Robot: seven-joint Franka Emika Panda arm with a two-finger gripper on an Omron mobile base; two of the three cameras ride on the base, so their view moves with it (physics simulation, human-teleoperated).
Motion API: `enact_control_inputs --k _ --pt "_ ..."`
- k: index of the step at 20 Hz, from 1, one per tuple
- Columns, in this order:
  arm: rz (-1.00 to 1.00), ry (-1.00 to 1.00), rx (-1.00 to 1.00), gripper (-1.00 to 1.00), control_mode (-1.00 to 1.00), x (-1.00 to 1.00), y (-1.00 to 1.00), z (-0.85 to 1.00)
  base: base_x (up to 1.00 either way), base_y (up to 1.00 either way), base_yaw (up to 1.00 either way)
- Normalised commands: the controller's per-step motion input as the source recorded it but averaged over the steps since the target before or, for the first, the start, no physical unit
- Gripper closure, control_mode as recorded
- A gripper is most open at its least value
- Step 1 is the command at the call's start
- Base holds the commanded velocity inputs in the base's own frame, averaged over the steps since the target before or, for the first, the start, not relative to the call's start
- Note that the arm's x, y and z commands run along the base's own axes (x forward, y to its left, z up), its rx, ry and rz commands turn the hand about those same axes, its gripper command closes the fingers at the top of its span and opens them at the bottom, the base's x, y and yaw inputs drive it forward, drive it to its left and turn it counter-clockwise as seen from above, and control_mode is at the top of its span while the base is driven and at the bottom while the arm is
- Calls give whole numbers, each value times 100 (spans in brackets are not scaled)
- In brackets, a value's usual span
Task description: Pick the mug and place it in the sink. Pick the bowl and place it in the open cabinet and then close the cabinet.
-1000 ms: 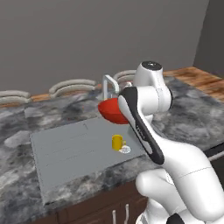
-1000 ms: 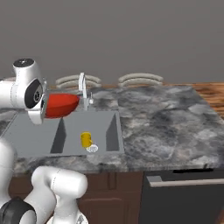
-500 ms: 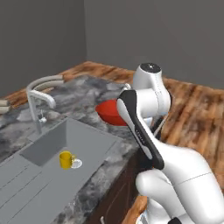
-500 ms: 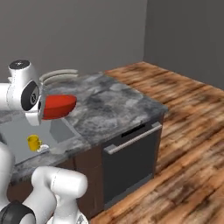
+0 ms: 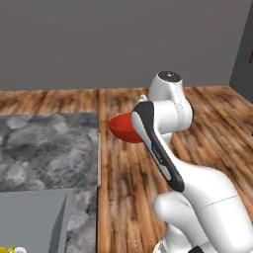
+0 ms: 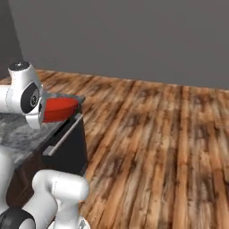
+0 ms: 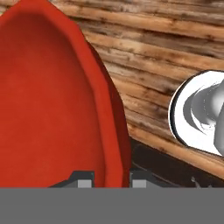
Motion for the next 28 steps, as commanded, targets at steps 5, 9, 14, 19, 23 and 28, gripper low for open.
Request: enact_control_inputs --k 5,9,14,19,23,28 --pt "0 0 0 100 100 0 0 0 0 0 -98" --pt "0 0 0 100 100 0 0 0 0 0 -97" --pt "0 0 0 100 100 0 0 0 0 0 -95" --pt "0 0 0 100 100 0 0 0 29 34 -76" --pt "0 0 0 100 100 0 0 0 79 92 -36" --pt "0 0 0 100 100 0 0 0 100 100 -19"
